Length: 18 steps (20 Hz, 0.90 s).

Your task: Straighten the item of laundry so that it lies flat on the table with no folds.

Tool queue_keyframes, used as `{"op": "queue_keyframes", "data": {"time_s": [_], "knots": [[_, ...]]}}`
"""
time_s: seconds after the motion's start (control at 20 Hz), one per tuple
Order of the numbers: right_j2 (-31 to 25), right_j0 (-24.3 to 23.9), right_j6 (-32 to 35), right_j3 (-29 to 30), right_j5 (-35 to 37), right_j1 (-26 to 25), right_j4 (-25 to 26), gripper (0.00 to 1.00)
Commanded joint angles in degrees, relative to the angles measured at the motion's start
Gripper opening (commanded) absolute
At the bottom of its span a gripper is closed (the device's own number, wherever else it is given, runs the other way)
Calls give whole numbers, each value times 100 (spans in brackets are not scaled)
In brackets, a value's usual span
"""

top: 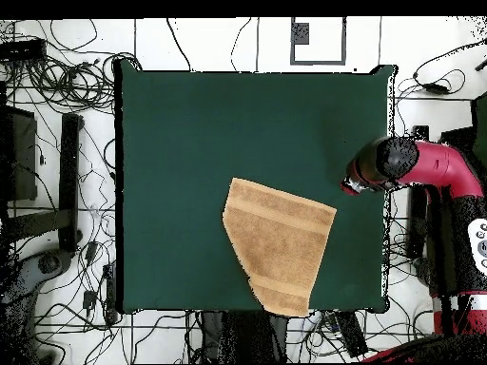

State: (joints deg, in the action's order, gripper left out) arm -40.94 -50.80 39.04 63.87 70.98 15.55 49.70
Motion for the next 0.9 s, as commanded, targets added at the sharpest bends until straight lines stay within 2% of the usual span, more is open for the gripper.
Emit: {"op": "queue_keyframes", "data": {"time_s": [0.05,0.4,0.9], "knots": [[-79,305,-1158,-4,-455,-106,64,100],[-33,294,-963,73,-466,-87,27,100],[147,213,-266,762,-478,230,-171,100]]}}
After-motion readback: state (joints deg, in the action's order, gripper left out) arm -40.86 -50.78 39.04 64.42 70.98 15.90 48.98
